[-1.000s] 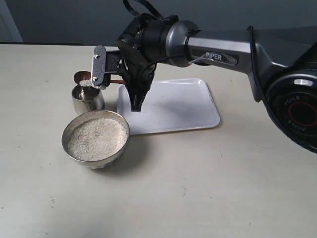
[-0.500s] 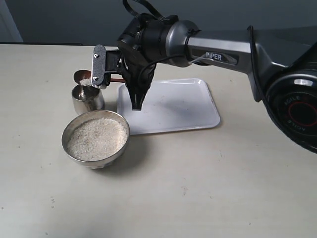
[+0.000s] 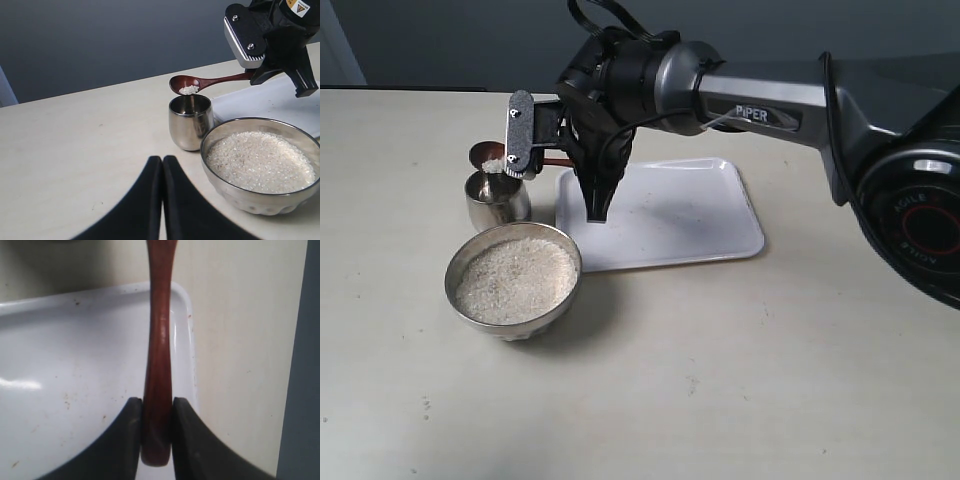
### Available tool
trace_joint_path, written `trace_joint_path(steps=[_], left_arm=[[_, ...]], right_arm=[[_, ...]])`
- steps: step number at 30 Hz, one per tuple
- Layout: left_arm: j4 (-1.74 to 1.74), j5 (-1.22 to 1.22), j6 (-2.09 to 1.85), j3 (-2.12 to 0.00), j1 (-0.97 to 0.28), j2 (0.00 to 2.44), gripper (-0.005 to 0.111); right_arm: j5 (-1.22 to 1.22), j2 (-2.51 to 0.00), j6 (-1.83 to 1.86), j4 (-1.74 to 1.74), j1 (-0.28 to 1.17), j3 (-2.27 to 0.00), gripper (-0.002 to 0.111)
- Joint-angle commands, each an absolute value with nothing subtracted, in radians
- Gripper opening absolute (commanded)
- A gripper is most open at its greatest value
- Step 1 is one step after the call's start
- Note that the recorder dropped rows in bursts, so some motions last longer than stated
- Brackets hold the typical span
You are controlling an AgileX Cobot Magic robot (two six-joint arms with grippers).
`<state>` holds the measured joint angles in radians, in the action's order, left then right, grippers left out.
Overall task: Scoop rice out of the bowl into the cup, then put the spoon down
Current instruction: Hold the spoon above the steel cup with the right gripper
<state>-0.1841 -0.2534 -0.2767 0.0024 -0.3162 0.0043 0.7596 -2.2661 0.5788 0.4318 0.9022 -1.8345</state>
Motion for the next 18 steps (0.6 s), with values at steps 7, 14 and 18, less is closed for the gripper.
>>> trace_joint_path(steps=[7,14,18], left_arm=[[-0.182,-0.239,-0.272,0.000,-0.321,0.000,0.001],[-0.182,-0.239,-0.272,0.000,-0.321,0.000,0.001],[-0.182,-0.239,-0.272,0.000,-0.321,0.000,0.001]], right_arm=[[0.754,-2.260,0.579,0.419,0.898,-1.838,-0.001],[0.755,-2.260,0.579,0.413,0.898,-1.838,-0.001],[0.761,-2.260,0.579,0.410,0.898,-1.838,-0.001]])
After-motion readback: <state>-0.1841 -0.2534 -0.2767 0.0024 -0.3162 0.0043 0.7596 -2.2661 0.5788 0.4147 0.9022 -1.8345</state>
